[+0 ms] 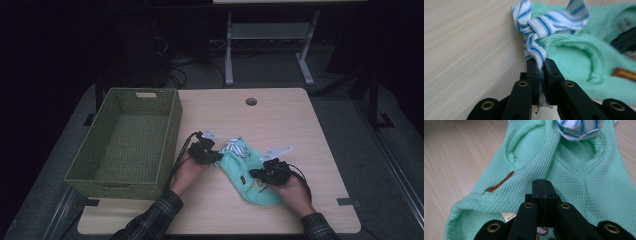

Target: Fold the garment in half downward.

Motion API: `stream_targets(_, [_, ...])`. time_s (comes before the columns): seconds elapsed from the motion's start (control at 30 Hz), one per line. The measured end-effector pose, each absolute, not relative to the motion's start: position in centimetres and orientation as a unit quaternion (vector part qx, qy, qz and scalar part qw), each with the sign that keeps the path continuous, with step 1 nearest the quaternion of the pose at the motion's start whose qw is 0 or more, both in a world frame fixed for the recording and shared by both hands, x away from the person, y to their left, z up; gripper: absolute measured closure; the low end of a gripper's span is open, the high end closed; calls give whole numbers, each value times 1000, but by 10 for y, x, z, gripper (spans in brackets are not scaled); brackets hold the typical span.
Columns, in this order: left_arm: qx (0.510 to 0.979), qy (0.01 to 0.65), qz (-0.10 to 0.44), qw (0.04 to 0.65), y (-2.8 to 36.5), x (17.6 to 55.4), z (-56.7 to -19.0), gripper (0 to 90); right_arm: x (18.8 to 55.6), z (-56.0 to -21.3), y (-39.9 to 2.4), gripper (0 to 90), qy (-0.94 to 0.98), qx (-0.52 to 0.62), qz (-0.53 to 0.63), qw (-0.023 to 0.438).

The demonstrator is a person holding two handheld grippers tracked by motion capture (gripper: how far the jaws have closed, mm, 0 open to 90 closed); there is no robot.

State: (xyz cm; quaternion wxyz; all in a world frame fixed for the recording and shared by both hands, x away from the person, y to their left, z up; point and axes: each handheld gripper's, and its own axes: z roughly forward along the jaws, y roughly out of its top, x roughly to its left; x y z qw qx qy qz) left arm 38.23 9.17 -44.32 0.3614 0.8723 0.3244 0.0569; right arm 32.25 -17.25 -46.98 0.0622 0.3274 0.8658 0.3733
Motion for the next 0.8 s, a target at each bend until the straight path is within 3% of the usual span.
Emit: stream_targets(0.8, [843,295,91,442,104,366,-380,839,358,-473,-127,899,862,320,390,58])
